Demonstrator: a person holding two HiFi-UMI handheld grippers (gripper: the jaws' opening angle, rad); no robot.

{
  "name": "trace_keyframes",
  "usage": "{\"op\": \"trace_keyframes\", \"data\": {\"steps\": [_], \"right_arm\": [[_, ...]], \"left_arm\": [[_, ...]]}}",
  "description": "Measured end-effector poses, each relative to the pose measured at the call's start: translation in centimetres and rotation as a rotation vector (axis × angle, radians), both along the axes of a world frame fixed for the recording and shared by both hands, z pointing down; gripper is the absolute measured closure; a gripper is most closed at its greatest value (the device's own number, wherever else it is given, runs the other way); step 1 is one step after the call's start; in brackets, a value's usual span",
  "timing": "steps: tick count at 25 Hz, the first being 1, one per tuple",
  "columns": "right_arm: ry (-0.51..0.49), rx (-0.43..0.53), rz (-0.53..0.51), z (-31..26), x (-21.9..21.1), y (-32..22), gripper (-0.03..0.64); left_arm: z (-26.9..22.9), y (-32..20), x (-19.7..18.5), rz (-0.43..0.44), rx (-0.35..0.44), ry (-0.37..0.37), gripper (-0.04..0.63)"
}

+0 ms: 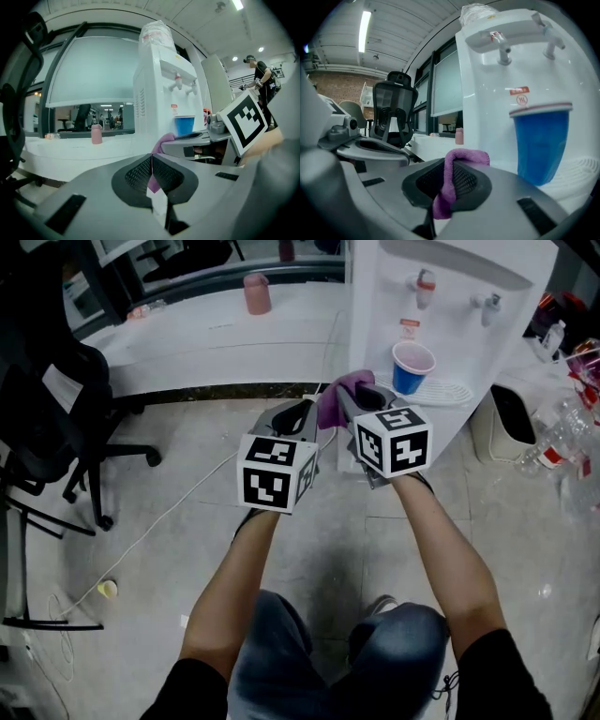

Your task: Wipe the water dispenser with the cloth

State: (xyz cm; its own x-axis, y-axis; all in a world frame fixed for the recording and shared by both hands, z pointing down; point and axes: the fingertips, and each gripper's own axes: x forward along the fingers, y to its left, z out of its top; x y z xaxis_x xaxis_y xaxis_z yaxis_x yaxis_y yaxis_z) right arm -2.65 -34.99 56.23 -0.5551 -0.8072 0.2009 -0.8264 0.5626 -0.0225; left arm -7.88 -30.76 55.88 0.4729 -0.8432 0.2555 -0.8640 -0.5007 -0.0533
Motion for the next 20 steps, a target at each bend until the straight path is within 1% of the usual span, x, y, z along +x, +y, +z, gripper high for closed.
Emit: {"op": "trace_keyframes", "data": {"steps": [5,9,15,20], "right_arm": [[0.038,-0.015,-0.019,3.6,-0.1,0.8,0.584],[0.040,-0.033,-0.007,5.4,0.6,0.7,0.584],[0.024,-0.032,0.029,5.8,2.1,0.7,0.584],[0.019,-0.033,0.073,6.2,4.8,1.2,0.584]], "left_arm": [[2.9,0.2,0.7,0.011,-0.033,-0.010,0.569],[4.0,0.4,1.6,0.029,-0.041,-0.021,0.569],[4.2,0.2,2.0,0.043,-0.041,-0.029,0.569],[4.4,0.1,3.8,0.074,-0.047,-0.031,0.569]]}}
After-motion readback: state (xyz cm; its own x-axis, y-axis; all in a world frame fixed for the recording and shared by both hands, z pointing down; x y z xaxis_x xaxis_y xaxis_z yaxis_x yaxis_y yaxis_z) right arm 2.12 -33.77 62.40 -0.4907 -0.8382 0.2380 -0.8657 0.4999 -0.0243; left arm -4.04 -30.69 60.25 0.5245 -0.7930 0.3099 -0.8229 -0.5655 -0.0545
